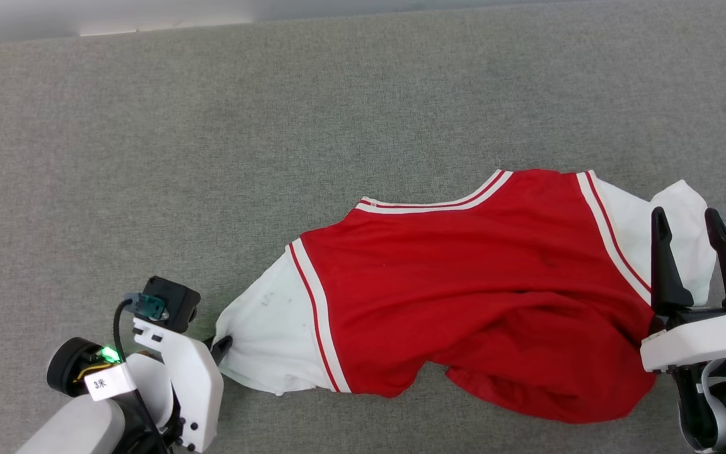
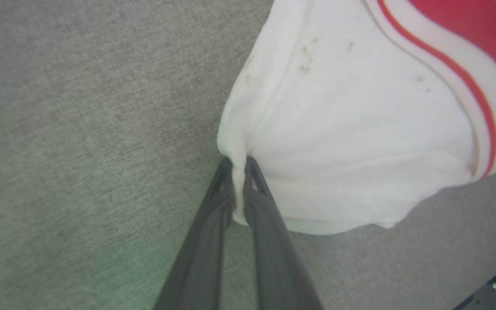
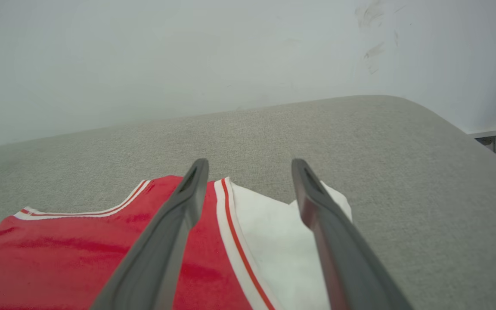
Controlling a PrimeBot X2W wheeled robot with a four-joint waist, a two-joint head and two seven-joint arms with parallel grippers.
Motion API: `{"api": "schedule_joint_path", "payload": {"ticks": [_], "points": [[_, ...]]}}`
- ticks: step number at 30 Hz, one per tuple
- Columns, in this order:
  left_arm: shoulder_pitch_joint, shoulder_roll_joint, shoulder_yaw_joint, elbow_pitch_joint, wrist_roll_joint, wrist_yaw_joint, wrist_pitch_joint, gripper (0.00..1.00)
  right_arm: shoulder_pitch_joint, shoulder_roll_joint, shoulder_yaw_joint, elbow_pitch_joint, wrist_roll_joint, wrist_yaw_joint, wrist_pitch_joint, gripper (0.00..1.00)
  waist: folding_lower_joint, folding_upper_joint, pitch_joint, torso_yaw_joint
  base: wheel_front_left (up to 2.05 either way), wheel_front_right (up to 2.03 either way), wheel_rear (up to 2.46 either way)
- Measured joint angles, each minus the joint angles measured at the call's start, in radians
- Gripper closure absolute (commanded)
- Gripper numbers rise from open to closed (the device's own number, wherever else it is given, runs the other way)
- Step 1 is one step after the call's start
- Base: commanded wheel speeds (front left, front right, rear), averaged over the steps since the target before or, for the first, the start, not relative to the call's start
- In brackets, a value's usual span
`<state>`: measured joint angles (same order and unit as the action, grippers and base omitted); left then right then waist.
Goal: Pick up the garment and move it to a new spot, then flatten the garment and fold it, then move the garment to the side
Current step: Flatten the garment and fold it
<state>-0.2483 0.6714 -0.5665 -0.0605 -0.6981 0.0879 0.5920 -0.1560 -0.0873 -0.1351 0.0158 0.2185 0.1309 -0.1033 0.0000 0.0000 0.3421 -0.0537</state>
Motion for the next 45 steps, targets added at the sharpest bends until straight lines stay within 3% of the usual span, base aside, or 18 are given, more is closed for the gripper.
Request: {"api": "schedule_joint_path", "payload": {"ticks": [4, 8, 12, 18, 24, 30, 45], "points": [[0.01, -0.013, 0.011, 0.016, 0.018, 0.014, -0.062, 1.0, 0.0, -0.021, 0.009, -0.002, -0.007, 0.0, 0.03, 0.0, 0.0, 0.0, -0.021, 0.005, 0.0, 0.0, 0.0], [0.013, -0.007, 0.035, -0.015, 0.05, 0.037, -0.121, 1.0, 0.006, -0.074, 0.03, -0.01, 0.005, 0.0, 0.148, 0.0, 0.0, 0.0, -0.049, 0.016, 0.0, 0.0, 0.0], [0.0, 0.025, 0.059, -0.101, 0.08, 0.051, -0.147, 1.0, 0.012, -0.164, 0.054, -0.041, 0.027, 0.0, 0.373, 0.0, 0.0, 0.0, -0.065, 0.034, 0.0, 0.0, 0.0], [-0.008, 0.067, 0.094, -0.253, 0.093, 0.072, -0.146, 1.0, -0.048, -0.261, 0.002, -0.107, 0.043, 0.0, 0.803, 0.0, 0.0, 0.0, -0.05, 0.058, 0.0, 0.0, 0.0], [-0.022, 0.098, 0.096, -0.375, 0.116, 0.08, -0.123, 1.0, -0.215, -0.32, -0.041, -0.051, 0.051, 0.0, 1.042, 0.0, 0.0, 0.0, -0.008, 0.091, 0.0, 0.0, 0.0], [-0.039, 0.095, 0.071, -0.444, 0.131, 0.073, -0.102, 1.0, -0.323, -0.32, -0.085, 0.084, 0.011, 0.0, 1.161, 0.0, 0.0001, 0.0, 0.035, 0.139, 0.0, 0.0, 0.0], [-0.08, 0.069, 0.048, -0.45, 0.141, 0.051, -0.116, 1.0, -0.341, -0.33, -0.09, 0.237, -0.012, -0.002, 1.162, 0.0, 0.0, 0.0, 0.111, 0.215, 0.0, 0.0, 0.0]]}}
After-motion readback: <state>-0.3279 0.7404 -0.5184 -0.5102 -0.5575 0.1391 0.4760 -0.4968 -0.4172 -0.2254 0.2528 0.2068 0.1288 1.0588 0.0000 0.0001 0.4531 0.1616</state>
